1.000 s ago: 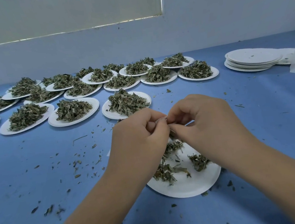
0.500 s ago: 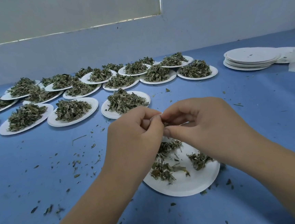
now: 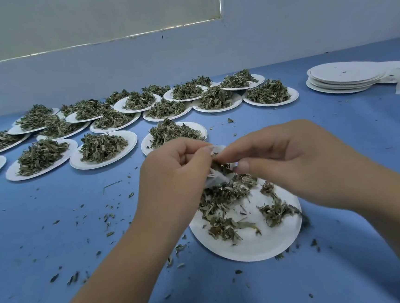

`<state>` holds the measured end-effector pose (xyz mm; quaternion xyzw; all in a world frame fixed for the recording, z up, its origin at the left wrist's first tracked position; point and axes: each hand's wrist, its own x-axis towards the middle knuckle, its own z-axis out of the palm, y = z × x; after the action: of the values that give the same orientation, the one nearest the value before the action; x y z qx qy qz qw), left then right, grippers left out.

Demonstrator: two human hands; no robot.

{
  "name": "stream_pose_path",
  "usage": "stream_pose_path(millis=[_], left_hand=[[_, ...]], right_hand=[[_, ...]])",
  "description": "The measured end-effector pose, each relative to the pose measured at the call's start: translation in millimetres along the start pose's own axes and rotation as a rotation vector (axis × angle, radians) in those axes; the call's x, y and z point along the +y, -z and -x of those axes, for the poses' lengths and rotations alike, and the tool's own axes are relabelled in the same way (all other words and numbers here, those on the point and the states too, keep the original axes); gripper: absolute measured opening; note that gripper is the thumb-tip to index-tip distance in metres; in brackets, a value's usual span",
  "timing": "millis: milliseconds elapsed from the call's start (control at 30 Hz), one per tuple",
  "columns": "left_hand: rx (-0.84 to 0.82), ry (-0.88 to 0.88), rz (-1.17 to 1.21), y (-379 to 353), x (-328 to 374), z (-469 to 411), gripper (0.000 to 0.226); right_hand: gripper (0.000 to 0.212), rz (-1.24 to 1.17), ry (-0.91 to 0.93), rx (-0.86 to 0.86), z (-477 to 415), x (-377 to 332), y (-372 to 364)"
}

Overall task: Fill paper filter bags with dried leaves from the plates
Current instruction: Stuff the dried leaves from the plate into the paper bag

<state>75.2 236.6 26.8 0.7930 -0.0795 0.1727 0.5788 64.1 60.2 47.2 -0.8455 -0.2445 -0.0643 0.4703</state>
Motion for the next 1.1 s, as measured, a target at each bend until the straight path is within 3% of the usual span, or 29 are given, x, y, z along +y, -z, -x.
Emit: stream_pose_path(millis=[200,367,467,733,1100], left_hand=[[0.019,0.011,-0.003,2,-1,-2,0.019],[0.049,-0.012,0.008,5,-1,-3,0.018],[0.068,-0.033,0.004,5,0,-2,0.017],[0.058,-0.034,0.024,3,1,-1,0.016],[0.051,-0.017,0.055,1,3,-1,0.017]], right_hand=[[0.016,-0.047,-0.015,-0.009,0,7,31],[0.027,0.266,-0.239,-0.457,3,20,55],[0.03,0.354,-0.337,-0.601,5,26,56],[0.011,0.503,-0.355,-0.584,4,27,43],[0.006,0.588,-0.336,-0.535,2,23,26]])
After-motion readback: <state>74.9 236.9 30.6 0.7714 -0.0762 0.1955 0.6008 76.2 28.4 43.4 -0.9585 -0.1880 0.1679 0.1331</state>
